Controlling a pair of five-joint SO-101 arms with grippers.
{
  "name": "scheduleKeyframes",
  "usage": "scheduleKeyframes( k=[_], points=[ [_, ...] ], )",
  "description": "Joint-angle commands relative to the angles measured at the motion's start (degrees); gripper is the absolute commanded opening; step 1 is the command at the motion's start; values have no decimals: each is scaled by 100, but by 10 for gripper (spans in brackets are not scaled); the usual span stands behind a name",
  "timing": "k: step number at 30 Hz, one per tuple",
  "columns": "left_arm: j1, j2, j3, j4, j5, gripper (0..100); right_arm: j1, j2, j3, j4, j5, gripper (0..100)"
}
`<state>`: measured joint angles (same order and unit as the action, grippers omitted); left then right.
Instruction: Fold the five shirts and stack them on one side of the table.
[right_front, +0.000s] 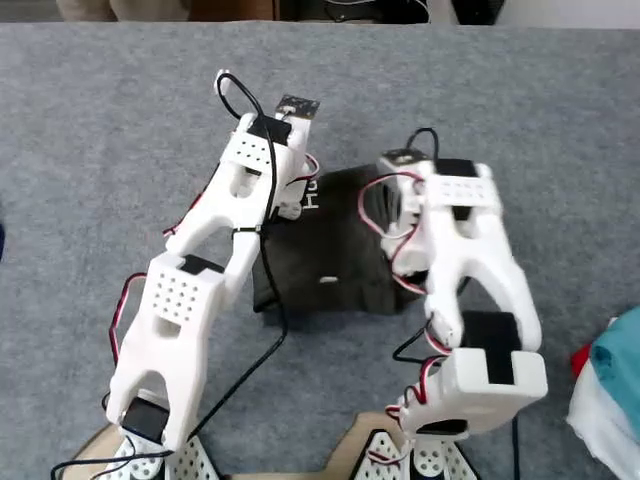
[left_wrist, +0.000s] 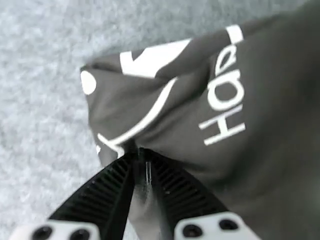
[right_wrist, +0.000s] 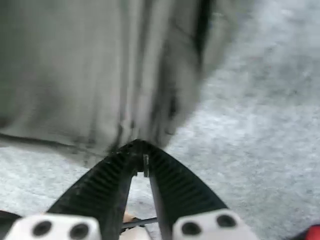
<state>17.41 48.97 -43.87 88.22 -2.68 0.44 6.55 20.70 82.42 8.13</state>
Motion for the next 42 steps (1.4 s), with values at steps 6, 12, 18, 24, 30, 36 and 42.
scheduleKeyframes(
  k=[6, 12, 18, 24, 30, 36, 42],
  points=[
    [-88, 75, -1486, 905, -70, 19, 171, -13, -154, 246, 220, 5],
    [-88, -189, -2418, 1266, -53, 19, -286, -13, -1701, 1644, 176, 5],
    [-308, -664, -2163, 1257, -88, 19, -998, 22, -2695, 1969, -26, 5],
    [-730, 22, -2022, 853, -97, 19, -2105, 374, -2387, 1556, -114, 5],
    [-712, 857, -2031, 484, -70, 19, -1657, 1112, -1982, 1011, -79, 5],
    [-281, 1244, -2365, 264, -53, 19, -796, 1842, -1921, 897, 79, 5],
    [-255, 1622, -2426, -53, -88, 19, -330, 2360, -1895, 615, 264, 5]
  ],
)
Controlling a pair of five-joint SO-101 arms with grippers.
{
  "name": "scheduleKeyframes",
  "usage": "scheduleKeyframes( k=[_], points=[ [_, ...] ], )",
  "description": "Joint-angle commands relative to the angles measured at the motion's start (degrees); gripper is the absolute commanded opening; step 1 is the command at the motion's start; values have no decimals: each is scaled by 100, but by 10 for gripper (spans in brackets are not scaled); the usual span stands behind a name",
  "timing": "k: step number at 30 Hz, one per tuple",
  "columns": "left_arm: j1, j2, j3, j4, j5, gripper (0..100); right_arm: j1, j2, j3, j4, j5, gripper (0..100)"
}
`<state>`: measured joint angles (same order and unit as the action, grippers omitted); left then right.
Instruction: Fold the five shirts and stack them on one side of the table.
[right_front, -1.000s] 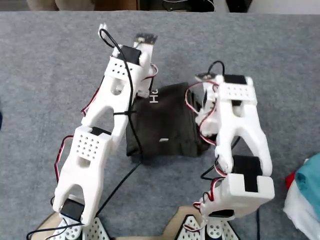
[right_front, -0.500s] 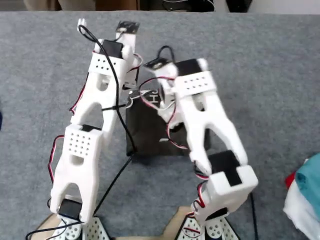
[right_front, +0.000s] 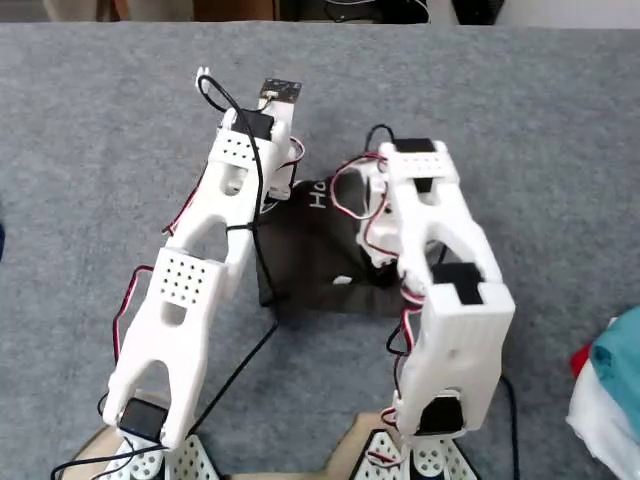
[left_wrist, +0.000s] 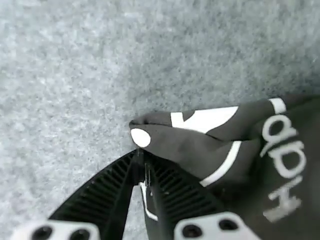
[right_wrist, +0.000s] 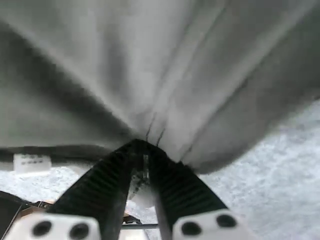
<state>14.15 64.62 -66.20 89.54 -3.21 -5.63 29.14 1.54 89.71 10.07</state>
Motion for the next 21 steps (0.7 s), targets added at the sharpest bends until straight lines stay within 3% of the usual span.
scheduleKeyframes(
  k=[1, 11, 21],
  points=[
    [35, 92, -193, -176, -35, 19, 347, 163, 13, -114, 70, 5],
    [-396, 101, -290, -123, -35, 19, 400, -127, -66, -53, 70, 5],
    [-299, 101, -2084, 1081, -9, 19, 312, -1499, -84, 545, 79, 5]
  ],
)
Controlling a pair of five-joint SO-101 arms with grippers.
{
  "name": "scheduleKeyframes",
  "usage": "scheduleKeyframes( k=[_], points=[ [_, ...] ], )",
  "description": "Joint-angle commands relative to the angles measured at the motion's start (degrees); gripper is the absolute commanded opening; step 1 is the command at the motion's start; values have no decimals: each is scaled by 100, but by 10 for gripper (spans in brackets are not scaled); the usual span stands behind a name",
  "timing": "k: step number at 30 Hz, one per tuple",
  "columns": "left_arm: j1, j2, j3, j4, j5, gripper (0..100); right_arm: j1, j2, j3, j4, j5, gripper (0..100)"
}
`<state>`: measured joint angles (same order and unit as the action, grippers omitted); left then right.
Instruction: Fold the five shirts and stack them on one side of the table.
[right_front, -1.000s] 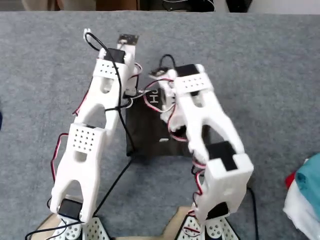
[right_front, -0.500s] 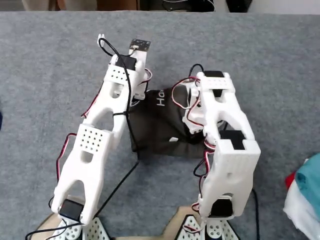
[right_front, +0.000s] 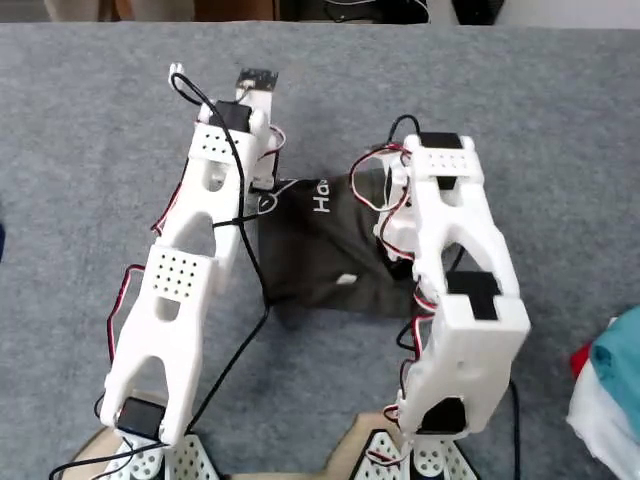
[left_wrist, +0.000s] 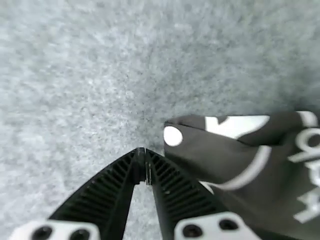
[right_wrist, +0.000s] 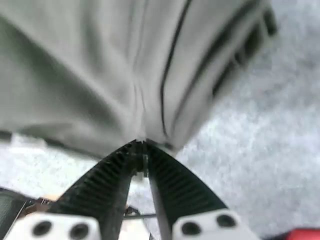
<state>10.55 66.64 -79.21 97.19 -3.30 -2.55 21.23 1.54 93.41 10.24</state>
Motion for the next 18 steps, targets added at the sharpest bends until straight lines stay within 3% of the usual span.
scheduleKeyframes(
  k=[1, 7, 12, 18],
  points=[
    [114, -101, -914, 378, 9, 19, -13, -892, -127, 193, 62, 5],
    [325, -778, -264, 396, 18, 19, -312, -1596, -1147, -26, 44, 5],
    [519, -2308, 2136, 396, 9, 19, -532, -875, -2132, -659, 9, 5],
    [949, -4242, 5196, 255, 9, 19, -567, 655, -3327, -545, 0, 5]
  ],
)
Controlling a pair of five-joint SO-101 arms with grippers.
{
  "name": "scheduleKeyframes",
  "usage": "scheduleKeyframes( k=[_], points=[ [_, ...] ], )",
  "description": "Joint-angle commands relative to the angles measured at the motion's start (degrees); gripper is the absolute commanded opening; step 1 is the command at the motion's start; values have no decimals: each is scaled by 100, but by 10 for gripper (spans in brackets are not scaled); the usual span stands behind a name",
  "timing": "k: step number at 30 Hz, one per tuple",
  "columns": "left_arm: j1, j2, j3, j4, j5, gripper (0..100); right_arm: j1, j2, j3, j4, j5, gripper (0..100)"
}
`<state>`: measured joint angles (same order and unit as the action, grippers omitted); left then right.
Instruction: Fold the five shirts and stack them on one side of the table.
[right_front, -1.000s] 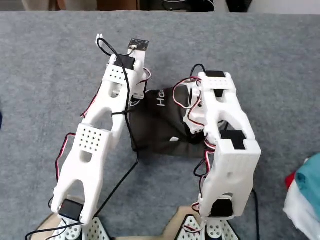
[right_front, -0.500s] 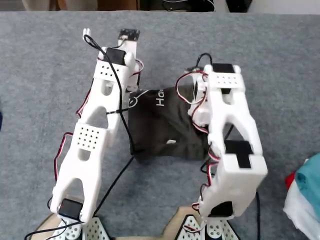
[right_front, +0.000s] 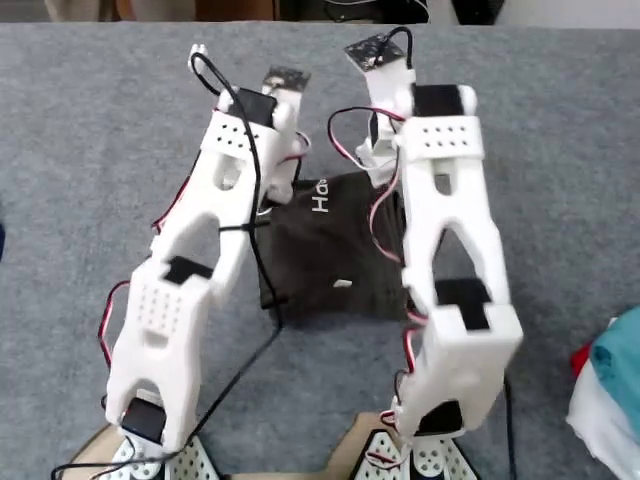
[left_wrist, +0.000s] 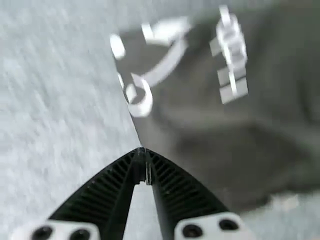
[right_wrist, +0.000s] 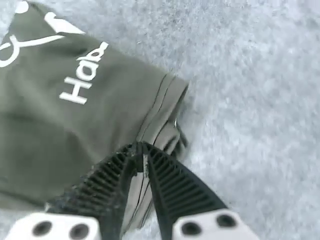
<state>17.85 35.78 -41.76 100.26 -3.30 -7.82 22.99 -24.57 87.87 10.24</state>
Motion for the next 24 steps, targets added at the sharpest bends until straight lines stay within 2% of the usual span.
scheduleKeyframes(
  k=[1, 7, 12, 17, 24],
  points=[
    [290, -1411, 1925, -167, 9, 19, -40, 716, -963, 88, 0, 5],
    [730, -2730, 4659, -1741, 246, 19, -40, 2114, -2255, 202, 35, 5],
    [853, -2958, 6400, -3086, 527, 19, 101, 3371, -3451, 202, 44, 5],
    [853, -2958, 6980, -3552, 536, 19, 418, 4426, -4831, 255, 44, 5],
    [862, -2993, 6787, -3604, 527, 19, 382, 4989, -6273, 862, 44, 5]
  ],
)
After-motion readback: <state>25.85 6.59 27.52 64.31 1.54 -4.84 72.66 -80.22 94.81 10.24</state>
